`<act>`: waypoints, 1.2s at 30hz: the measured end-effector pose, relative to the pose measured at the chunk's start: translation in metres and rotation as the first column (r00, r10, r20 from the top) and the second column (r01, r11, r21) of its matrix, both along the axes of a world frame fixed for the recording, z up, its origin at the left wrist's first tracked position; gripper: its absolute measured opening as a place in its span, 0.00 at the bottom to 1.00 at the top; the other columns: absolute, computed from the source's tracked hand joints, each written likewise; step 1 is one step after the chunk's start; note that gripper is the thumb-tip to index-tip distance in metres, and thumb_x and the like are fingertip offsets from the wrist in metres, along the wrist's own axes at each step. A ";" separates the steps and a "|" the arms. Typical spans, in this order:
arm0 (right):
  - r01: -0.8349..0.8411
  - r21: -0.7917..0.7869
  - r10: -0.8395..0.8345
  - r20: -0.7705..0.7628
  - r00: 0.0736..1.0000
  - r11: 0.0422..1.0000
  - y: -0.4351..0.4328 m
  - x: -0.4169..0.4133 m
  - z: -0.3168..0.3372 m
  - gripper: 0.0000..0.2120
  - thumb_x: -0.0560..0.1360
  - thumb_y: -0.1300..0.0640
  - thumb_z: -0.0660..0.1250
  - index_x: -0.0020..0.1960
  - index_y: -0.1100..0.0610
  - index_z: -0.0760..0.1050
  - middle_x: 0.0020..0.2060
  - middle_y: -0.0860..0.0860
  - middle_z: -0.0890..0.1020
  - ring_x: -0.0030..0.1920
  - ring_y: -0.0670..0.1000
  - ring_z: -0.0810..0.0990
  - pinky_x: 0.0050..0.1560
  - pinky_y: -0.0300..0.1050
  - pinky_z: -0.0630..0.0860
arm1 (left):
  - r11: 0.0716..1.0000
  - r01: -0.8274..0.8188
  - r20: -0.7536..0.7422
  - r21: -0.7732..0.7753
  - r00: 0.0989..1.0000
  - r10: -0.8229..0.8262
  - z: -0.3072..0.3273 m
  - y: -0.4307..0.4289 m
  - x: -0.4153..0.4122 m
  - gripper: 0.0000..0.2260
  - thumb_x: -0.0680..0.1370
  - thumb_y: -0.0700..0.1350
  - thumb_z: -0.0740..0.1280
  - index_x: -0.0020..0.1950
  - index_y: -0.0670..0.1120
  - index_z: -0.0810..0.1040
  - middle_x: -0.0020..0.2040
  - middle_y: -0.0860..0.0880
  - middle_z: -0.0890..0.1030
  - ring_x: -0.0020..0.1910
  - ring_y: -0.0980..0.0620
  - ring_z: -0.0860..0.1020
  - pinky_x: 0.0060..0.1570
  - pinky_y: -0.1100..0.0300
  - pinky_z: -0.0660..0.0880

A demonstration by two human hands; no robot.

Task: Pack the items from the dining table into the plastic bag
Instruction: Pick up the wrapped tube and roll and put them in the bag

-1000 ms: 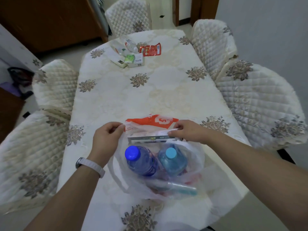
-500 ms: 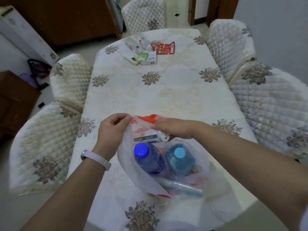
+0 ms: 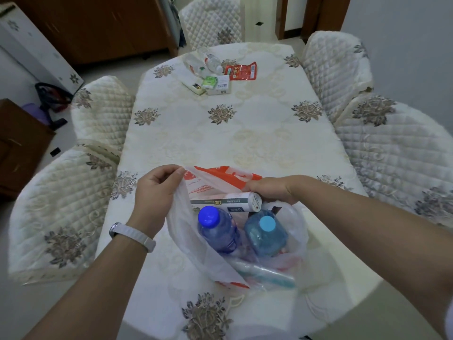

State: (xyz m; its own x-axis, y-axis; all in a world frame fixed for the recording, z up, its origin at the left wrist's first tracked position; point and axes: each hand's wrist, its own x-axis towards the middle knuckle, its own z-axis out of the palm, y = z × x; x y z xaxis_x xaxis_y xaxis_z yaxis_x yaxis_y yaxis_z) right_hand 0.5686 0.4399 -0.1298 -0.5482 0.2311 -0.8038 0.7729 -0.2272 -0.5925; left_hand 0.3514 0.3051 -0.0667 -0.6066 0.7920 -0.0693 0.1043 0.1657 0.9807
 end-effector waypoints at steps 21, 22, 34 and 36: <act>0.762 0.431 -0.502 -0.577 0.644 0.482 -0.001 0.073 0.035 0.12 0.69 0.71 0.67 0.43 0.55 0.80 0.40 0.53 0.84 0.42 0.48 0.80 0.48 0.44 0.74 | 0.999 -0.011 -0.034 0.043 0.999 0.013 -0.002 -0.003 -0.006 0.02 0.77 0.39 0.70 0.47 0.43 0.82 0.38 0.52 0.81 0.33 0.65 0.78 0.34 0.72 0.73; 0.694 0.538 -0.457 -0.523 0.720 0.478 -0.005 0.078 0.036 0.10 0.69 0.69 0.68 0.46 0.55 0.79 0.42 0.51 0.83 0.42 0.47 0.79 0.46 0.40 0.74 | 0.999 -0.005 -0.044 0.041 0.999 0.006 -0.004 -0.004 -0.007 0.02 0.77 0.39 0.70 0.45 0.44 0.82 0.38 0.52 0.81 0.33 0.65 0.78 0.34 0.72 0.73; 0.426 0.890 -0.516 -0.290 0.806 0.165 -0.061 0.119 0.054 0.03 0.72 0.59 0.66 0.41 0.57 0.77 0.33 0.51 0.78 0.35 0.52 0.75 0.31 0.41 0.67 | 0.996 0.064 -0.177 0.069 0.983 -0.050 0.003 -0.022 -0.019 0.02 0.78 0.41 0.71 0.44 0.46 0.81 0.37 0.49 0.80 0.30 0.64 0.76 0.31 0.72 0.73; 0.510 0.850 -0.552 -0.366 0.749 0.129 -0.074 0.116 0.068 0.03 0.73 0.59 0.65 0.41 0.55 0.76 0.31 0.48 0.77 0.33 0.49 0.74 0.31 0.40 0.67 | 0.993 0.088 -0.179 0.079 0.981 -0.073 0.004 -0.025 -0.020 0.04 0.77 0.42 0.71 0.43 0.48 0.81 0.37 0.50 0.80 0.32 0.61 0.76 0.33 0.69 0.74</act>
State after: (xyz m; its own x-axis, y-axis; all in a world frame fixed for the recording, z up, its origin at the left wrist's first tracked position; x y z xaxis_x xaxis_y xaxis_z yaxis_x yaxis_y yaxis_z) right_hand 0.6848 0.3656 -0.0615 0.0464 0.9946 0.0933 0.7135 0.0323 -0.6999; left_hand 0.3313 0.2796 -0.0626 -0.5374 0.8370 0.1033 0.2852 0.0651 0.9562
